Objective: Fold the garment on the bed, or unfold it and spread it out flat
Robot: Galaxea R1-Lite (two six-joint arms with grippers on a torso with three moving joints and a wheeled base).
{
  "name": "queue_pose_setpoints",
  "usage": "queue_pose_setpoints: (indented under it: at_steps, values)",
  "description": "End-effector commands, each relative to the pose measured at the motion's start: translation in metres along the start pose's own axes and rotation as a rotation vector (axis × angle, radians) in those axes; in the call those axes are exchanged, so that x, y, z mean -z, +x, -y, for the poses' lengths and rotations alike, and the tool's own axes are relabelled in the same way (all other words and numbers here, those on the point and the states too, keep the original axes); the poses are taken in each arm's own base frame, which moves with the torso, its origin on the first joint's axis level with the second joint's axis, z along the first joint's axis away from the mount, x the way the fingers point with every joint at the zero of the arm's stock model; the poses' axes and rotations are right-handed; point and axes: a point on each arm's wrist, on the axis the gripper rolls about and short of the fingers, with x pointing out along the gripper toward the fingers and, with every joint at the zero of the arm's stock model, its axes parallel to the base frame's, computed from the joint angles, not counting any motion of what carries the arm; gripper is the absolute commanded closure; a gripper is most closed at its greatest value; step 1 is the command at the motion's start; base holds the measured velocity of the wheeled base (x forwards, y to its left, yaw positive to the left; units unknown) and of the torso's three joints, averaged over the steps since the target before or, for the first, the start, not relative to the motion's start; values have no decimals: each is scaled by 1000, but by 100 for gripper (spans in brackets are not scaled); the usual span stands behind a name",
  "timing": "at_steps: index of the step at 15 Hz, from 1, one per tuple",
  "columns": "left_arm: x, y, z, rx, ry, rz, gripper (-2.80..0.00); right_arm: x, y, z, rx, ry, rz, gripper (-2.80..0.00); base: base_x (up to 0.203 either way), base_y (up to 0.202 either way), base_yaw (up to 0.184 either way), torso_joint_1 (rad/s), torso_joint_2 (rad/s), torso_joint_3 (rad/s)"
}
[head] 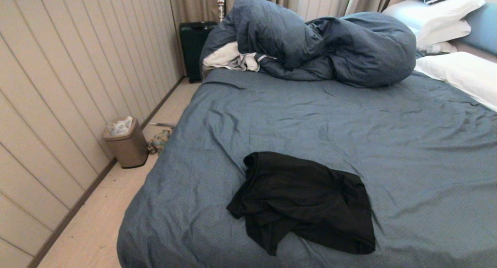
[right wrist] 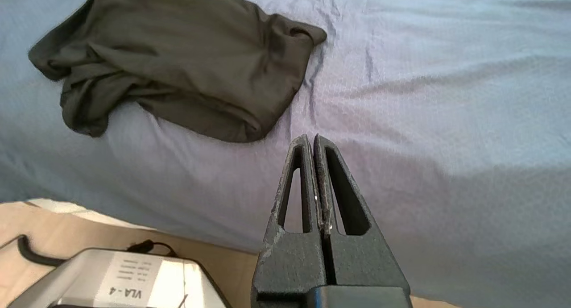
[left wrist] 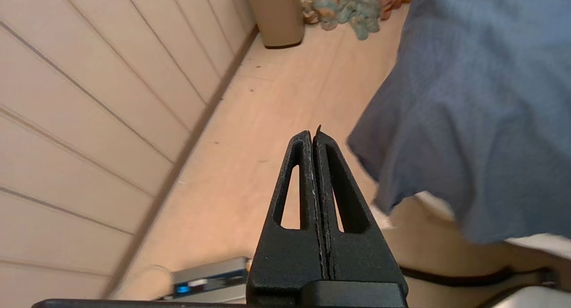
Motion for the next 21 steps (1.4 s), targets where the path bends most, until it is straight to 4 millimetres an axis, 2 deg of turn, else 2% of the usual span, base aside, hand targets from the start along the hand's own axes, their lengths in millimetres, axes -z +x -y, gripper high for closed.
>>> queue_pose_setpoints:
  at_steps: [1, 3, 5, 8, 9, 10, 12, 14, 17, 21]
  values:
    - [1, 0, 0, -22, 30, -12, 0, 3, 1, 0, 1, -7, -3, 0, 0, 0, 0, 0, 0, 0]
    - [3, -4, 0, -118, 82, -11, 0, 3, 1, 0, -4, -41, -4, 0, 0, 0, 0, 0, 0, 0]
    - [5, -7, 1, -90, 83, 16, 0, 3, 1, 0, -5, 0, -6, 0, 0, 0, 0, 0, 0, 0]
    - [15, -22, 3, 126, 54, 137, 0, 3, 1, 0, -14, 57, -6, 0, 0, 0, 0, 0, 0, 0]
    - [22, -25, 6, 265, 57, 137, 0, 3, 1, 0, -17, 33, -6, 0, 0, 0, 0, 0, 0, 0]
    - [27, -24, 7, 323, 46, 109, 0, 2, 1, 0, -19, 8, 12, 0, 0, 0, 0, 0, 0, 0]
    - [27, -22, 7, 279, -34, 119, 0, -3, 5, 0, 1, -18, 147, 0, 0, 0, 0, 0, 0, 0]
    - [24, -17, 8, 258, -67, 221, 0, -5, 7, 1, 32, -74, 227, 0, 0, 0, 0, 0, 0, 0]
    - [25, -16, 8, 257, -75, 223, 0, 9, 10, 2, 45, -85, 106, 0, 0, 0, 0, 0, 0, 0]
    - [26, -15, 8, 261, -60, 219, 0, 10, 10, 3, 73, 22, 97, 0, 0, 0, 0, 0, 0, 0]
